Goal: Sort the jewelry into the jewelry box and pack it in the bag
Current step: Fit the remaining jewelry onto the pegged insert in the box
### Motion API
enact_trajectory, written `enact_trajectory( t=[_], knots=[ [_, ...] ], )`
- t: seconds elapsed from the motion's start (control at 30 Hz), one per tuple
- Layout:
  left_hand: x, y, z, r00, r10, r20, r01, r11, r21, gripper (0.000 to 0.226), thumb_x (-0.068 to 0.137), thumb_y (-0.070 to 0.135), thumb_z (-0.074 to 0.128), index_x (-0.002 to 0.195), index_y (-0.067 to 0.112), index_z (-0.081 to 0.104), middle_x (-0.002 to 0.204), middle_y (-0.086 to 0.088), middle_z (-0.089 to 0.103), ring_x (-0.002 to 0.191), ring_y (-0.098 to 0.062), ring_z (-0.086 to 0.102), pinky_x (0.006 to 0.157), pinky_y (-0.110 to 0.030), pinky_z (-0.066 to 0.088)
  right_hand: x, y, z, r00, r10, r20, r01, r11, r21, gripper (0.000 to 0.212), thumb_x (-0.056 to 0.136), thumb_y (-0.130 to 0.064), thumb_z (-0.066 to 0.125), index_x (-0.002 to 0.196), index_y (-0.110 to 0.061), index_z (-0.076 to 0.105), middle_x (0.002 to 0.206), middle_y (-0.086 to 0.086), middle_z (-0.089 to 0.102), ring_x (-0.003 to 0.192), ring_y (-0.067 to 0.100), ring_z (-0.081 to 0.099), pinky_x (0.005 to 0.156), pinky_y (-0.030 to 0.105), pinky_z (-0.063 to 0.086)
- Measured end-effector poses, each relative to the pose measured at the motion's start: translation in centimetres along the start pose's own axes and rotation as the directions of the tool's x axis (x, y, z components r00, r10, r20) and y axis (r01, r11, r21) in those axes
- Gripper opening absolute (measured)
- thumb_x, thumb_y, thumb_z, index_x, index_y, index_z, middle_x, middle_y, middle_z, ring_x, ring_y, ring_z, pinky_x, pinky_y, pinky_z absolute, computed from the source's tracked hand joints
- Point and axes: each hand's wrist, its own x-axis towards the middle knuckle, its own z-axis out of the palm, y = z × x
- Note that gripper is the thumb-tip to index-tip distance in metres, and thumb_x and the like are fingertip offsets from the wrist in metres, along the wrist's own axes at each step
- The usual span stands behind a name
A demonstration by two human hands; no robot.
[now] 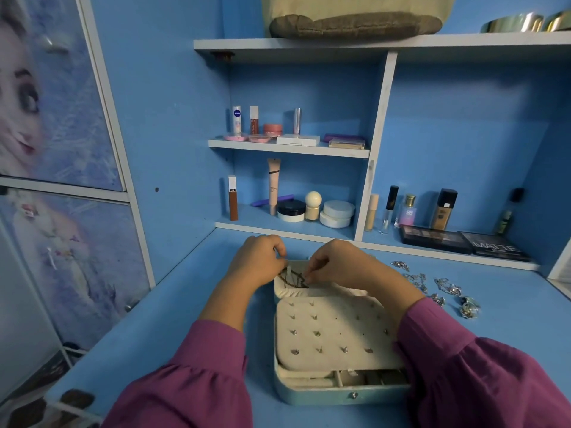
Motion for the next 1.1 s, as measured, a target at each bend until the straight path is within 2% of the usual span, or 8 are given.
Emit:
enact_trajectory(
  t=[0.17,0.3,0.37,0.5,0.6,0.7,0.93,1.1],
  knots=[
    [-0.6,1.0,-0.7,0.990,0.111,0.083,-0.096,0.981,-0.171,0.010,0.083,0.019,0.066,0.076,0.019,0.074,0.086,0.007,0.061,0.089,-0.011,0.056,0.079,-0.025,0.045,0.2,0.0,-0.1,0.999,0.003,0.045,0.003,0.991,-0.137,0.015,0.082,-0.020,0.071,0.093,-0.029,0.076,0.095,-0.010,0.068,0.082,0.006,0.057,0.068,0.016,0.044],
    [-1.0,1.2,-0.6,0.964,0.119,0.240,-0.106,0.992,-0.068,0.023,0.089,0.031,0.061,0.068,0.028,0.068,0.091,0.002,0.054,0.106,-0.017,0.041,0.097,-0.034,0.037,-0.1,0.2,-0.3,0.998,-0.013,0.057,0.021,0.987,-0.157,0.022,0.087,-0.016,0.064,0.099,-0.031,0.075,0.107,-0.010,0.066,0.088,0.006,0.053,0.072,0.015,0.040],
    [-1.0,1.1,-0.4,0.964,0.095,0.247,-0.099,0.995,0.003,0.034,0.091,0.043,0.055,0.062,0.026,0.064,0.089,0.000,0.051,0.105,-0.018,0.039,0.094,-0.034,0.038,-0.3,0.2,-0.3,0.998,-0.017,0.054,0.025,0.987,-0.158,0.025,0.088,-0.015,0.060,0.101,-0.031,0.074,0.108,-0.010,0.065,0.089,0.006,0.051,0.065,0.012,0.039],
    [-1.0,1.1,0.0,0.971,0.073,0.227,-0.100,0.989,0.106,0.049,0.092,0.059,0.040,0.076,0.021,0.067,0.091,-0.002,0.051,0.104,-0.017,0.039,0.087,-0.033,0.038,-0.2,0.3,-0.3,0.999,-0.045,-0.016,0.042,0.987,-0.153,0.028,0.088,-0.012,0.055,0.104,-0.028,0.072,0.104,-0.008,0.065,0.085,0.006,0.052,0.059,0.009,0.036],
    [-0.9,1.0,0.1,0.973,0.071,0.219,-0.101,0.987,0.129,0.046,0.094,0.060,0.034,0.067,0.029,0.054,0.085,0.002,0.047,0.106,-0.019,0.039,0.090,-0.036,0.039,-0.1,0.4,0.0,0.998,-0.054,-0.018,0.052,0.992,-0.119,0.032,0.087,-0.011,0.055,0.101,-0.033,0.073,0.101,-0.011,0.065,0.084,0.004,0.054,0.066,0.013,0.043],
    [-0.9,1.0,0.1,0.976,0.065,0.208,-0.090,0.989,0.114,0.051,0.093,0.061,0.032,0.076,0.024,0.061,0.086,0.003,0.047,0.109,-0.019,0.039,0.095,-0.039,0.038,0.1,0.6,0.4,0.999,-0.041,-0.031,0.037,0.993,-0.109,0.033,0.085,-0.012,0.054,0.098,-0.036,0.073,0.104,-0.011,0.067,0.086,0.005,0.058,0.078,0.022,0.050],
    [-1.1,1.2,0.3,0.972,0.092,0.218,-0.118,0.987,0.110,0.066,0.095,0.059,0.031,0.061,0.017,0.069,0.084,-0.005,0.060,0.102,-0.013,0.040,0.091,-0.032,0.036,0.1,0.9,0.6,0.992,-0.119,-0.043,0.113,0.987,-0.110,0.027,0.088,-0.009,0.053,0.102,-0.020,0.072,0.085,-0.011,0.056,0.082,0.009,0.052,0.062,0.013,0.038],
    [-1.1,0.9,0.6,0.968,0.095,0.233,-0.121,0.987,0.101,0.068,0.095,0.060,0.029,0.061,0.017,0.069,0.085,-0.004,0.060,0.102,-0.014,0.039,0.094,-0.034,0.037,0.4,1.1,1.3,0.982,-0.188,0.035,0.191,0.970,-0.152,0.031,0.089,-0.009,0.052,0.101,-0.026,0.073,0.095,0.000,0.055,0.088,0.014,0.054,0.082,0.028,0.046]
  ],
)
